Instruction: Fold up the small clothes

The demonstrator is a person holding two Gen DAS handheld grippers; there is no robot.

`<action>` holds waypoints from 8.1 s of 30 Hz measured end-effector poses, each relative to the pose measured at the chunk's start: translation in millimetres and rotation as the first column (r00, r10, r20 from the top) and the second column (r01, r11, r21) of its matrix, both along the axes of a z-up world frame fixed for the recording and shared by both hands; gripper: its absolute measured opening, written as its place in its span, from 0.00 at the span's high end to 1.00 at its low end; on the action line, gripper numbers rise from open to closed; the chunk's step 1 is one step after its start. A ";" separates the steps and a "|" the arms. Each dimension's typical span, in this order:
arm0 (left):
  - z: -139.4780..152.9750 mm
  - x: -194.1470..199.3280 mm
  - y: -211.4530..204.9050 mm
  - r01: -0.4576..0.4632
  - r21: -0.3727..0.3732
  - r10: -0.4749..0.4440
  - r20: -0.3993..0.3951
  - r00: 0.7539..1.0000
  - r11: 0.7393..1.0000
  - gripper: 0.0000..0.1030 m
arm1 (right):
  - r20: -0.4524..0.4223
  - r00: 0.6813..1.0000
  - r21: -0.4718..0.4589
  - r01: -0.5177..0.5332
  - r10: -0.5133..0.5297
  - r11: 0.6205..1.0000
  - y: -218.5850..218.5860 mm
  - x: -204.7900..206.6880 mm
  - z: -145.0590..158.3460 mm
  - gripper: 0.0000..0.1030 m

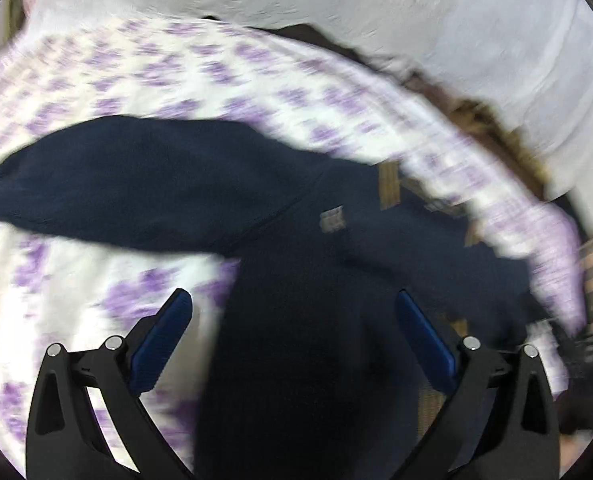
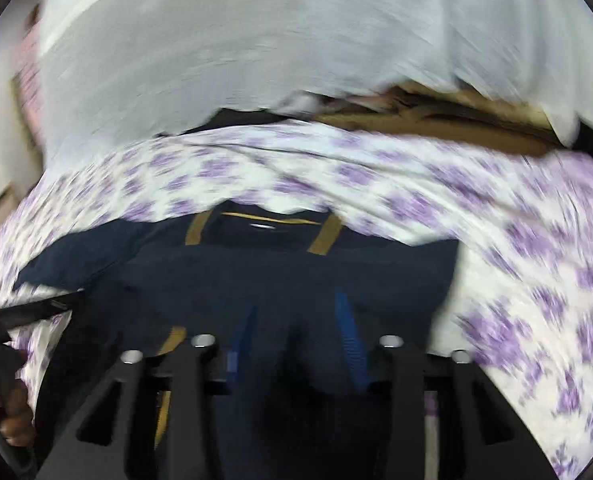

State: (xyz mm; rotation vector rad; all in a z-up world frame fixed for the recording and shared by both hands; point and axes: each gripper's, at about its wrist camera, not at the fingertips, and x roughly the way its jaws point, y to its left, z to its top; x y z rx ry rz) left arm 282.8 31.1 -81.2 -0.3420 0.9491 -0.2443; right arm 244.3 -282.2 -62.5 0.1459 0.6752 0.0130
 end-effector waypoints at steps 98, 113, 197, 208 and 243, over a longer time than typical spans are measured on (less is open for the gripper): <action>-33.6 -34.7 195.4 -0.387 -0.248 0.370 -0.114 0.922 0.888 0.09 | 0.129 0.991 0.214 0.017 -0.046 0.977 -58.4 -77.8 -13.2 0.20; -53.8 25.6 254.8 -0.535 -0.354 0.519 -0.147 0.842 0.767 0.25 | 0.054 0.997 0.304 0.043 -0.062 0.952 -70.3 -65.8 -30.7 0.18; 56.8 40.4 15.0 -0.064 0.351 -0.019 0.228 0.974 0.934 0.88 | -0.027 0.997 0.382 0.072 -0.066 0.921 -84.7 -44.2 -52.0 0.15; 71.6 34.5 -79.1 0.053 0.310 -0.131 0.237 0.963 0.949 0.88 | -0.027 0.998 0.390 0.071 -0.065 0.918 -86.1 -41.8 -52.5 0.15; -5.4 2.6 -5.9 -0.050 0.417 -0.033 0.189 0.981 0.908 0.15 | -0.160 0.975 0.715 0.006 0.154 0.699 -26.5 37.7 -53.2 0.31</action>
